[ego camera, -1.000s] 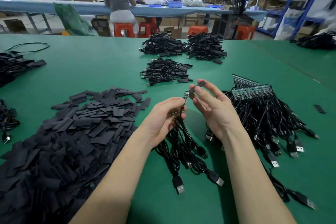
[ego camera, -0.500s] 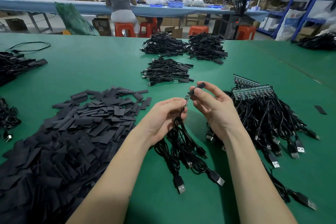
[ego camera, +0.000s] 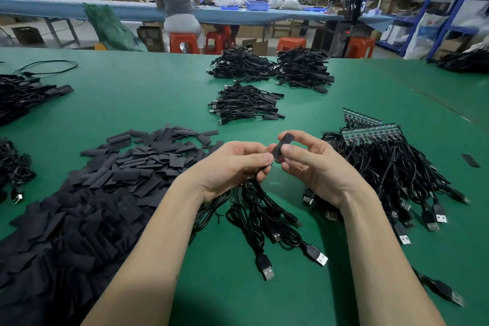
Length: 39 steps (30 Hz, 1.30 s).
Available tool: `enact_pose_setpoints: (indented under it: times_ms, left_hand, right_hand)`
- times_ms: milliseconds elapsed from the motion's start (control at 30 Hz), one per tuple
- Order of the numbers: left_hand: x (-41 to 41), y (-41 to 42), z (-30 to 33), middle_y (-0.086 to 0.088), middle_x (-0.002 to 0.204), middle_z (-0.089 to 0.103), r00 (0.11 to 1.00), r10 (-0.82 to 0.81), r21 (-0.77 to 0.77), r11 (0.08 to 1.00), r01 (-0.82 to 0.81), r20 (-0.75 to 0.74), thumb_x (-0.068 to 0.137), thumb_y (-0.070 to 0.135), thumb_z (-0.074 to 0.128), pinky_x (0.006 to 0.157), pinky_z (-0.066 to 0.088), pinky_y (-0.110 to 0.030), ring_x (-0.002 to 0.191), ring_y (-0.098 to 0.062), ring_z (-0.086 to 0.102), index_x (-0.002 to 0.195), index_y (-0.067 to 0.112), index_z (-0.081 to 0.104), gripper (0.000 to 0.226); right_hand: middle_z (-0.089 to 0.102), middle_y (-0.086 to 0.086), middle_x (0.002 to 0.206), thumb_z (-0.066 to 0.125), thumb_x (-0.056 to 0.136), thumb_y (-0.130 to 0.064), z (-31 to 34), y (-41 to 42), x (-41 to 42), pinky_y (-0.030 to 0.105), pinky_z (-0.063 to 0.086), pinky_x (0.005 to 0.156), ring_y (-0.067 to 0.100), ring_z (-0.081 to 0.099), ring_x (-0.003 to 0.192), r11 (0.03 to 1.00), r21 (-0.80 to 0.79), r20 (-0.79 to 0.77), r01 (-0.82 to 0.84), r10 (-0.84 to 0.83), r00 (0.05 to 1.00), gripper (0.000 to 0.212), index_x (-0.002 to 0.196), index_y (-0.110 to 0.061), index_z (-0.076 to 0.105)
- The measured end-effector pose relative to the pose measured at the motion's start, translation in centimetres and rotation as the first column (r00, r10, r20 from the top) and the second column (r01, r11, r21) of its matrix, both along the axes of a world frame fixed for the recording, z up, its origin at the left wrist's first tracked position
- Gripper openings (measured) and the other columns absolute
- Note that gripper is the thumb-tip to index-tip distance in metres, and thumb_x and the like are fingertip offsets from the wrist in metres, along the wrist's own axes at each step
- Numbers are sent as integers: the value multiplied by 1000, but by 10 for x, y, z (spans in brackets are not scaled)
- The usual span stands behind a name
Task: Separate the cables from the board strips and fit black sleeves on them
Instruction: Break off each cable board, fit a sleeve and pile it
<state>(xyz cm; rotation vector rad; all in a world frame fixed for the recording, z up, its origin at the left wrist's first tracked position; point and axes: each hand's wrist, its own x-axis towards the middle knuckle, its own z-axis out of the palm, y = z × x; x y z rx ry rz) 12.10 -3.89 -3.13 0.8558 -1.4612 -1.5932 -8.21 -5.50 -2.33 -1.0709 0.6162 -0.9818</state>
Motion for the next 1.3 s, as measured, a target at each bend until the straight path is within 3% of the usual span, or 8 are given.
enact_pose_setpoints:
  times_ms: [100, 200, 300, 467, 733, 933, 1133, 1300]
  left_hand:
    - [-3, -2, 0, -1, 75, 62, 999, 33, 4, 999, -32, -18, 89, 18, 71, 67, 49, -19, 64, -12, 55, 107, 1, 59, 28]
    - [-3, -5, -2, -5, 83, 70, 991, 130, -2, 992, -130, -15, 88, 20, 73, 74, 50, -25, 74, -18, 62, 110, 11, 54, 30]
    - [-7, -7, -5, 3, 87, 73, 964, 226, -150, 967, -204, 142, 88, 17, 77, 81, 53, -25, 81, -18, 70, 106, 17, 53, 30]
    - [-11, -9, -10, -3, 82, 74, 916, 373, -353, 885, -303, 148, 86, 9, 79, 82, 59, -28, 78, -21, 75, 94, 11, 67, 15]
    - [-16, -10, -11, -5, 78, 76, 909, 414, -416, 837, -357, 54, 81, 12, 83, 76, 58, -25, 75, -21, 75, 87, 13, 73, 12]
    - [-18, -10, -15, -9, 74, 76, 916, 402, -398, 843, -363, 16, 81, 11, 84, 73, 56, -24, 70, -20, 74, 81, 10, 76, 8]
    - [-18, -10, -15, -10, 77, 76, 932, 362, -394, 858, -328, 11, 80, 13, 84, 74, 57, -27, 71, -22, 74, 78, 20, 77, 10]
    - [-16, -11, -16, -11, 80, 77, 933, 359, -384, 859, -338, -19, 80, 12, 84, 74, 58, -28, 72, -22, 74, 81, 13, 76, 8]
  right_hand:
    - [76, 14, 106, 82, 71, -15, 0, 0, 0, 21, 57, 73, 17, 74, 87, 1000, -11, 5, -16, 16, 1000, 24, 93, -22, 79]
    - [76, 16, 106, 80, 75, -9, -1, -4, 2, 20, 58, 74, 18, 73, 83, 997, 13, 49, 77, -78, 996, 25, 98, -16, 77]
    - [76, 13, 102, 75, 76, -9, -4, -8, 3, 20, 58, 74, 17, 72, 82, 986, 55, 29, 159, -160, 987, 29, 105, -11, 75]
    - [73, 8, 91, 80, 70, -12, -2, -10, 0, 20, 57, 75, 19, 71, 79, 981, 37, -43, 189, -187, 981, 23, 92, -5, 77]
    - [76, 9, 93, 84, 66, -17, 1, -10, -3, 17, 56, 73, 16, 72, 82, 971, 91, -3, 221, -221, 975, 19, 83, -11, 82]
    - [77, 8, 90, 82, 68, -14, 0, -10, -1, 16, 56, 69, 12, 72, 74, 965, 127, 1, 229, -231, 973, 14, 82, -10, 83]
    - [77, 9, 91, 81, 69, -14, 0, -9, -4, 17, 57, 71, 12, 72, 76, 975, 97, -48, 201, -197, 979, 25, 92, -6, 79]
    - [76, 11, 94, 81, 69, -15, -2, -8, 0, 17, 57, 72, 11, 70, 76, 983, 78, -89, 168, -161, 983, 33, 100, -3, 75]
